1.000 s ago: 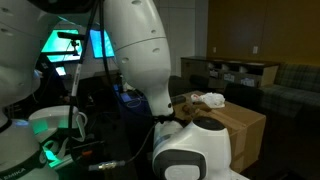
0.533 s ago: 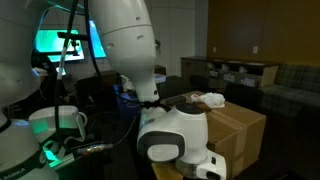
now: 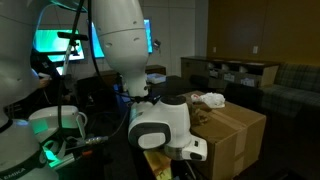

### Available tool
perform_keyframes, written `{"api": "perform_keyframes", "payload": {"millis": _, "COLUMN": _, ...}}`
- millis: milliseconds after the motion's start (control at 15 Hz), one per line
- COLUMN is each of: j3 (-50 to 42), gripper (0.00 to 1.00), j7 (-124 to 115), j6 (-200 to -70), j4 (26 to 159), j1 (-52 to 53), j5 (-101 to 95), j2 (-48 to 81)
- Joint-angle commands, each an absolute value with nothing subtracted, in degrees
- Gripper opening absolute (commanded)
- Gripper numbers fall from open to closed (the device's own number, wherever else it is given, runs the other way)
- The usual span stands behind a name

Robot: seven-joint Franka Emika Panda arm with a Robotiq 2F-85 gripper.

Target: Put the white towel on the table, then the moose on the box, then the duster on the table, then the turnip plushie on the box, then the plastic on the table, then the blue sponge on the box, then the duster from the box to the table, lastly, the other duster from the table to the box

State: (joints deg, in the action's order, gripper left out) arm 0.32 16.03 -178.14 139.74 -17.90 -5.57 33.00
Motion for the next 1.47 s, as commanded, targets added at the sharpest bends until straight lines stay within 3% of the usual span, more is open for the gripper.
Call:
{"api": "perform_keyframes", "payload": {"millis": 0, "j3": -0.32, "gripper": 1.00, "j7": 13.21, "j6": -184.39, "j4": 141.21, "j1": -16.09, "j5": -5.45, "j2": 34.03}}
{"api": "perform_keyframes", "payload": {"millis": 1400, "j3": -1.22, "gripper": 1.00, "j7": 3.91, "j6": -194.21, "j4": 132.88, "j1": -16.69, "j5": -4.44, "j2": 45.61}}
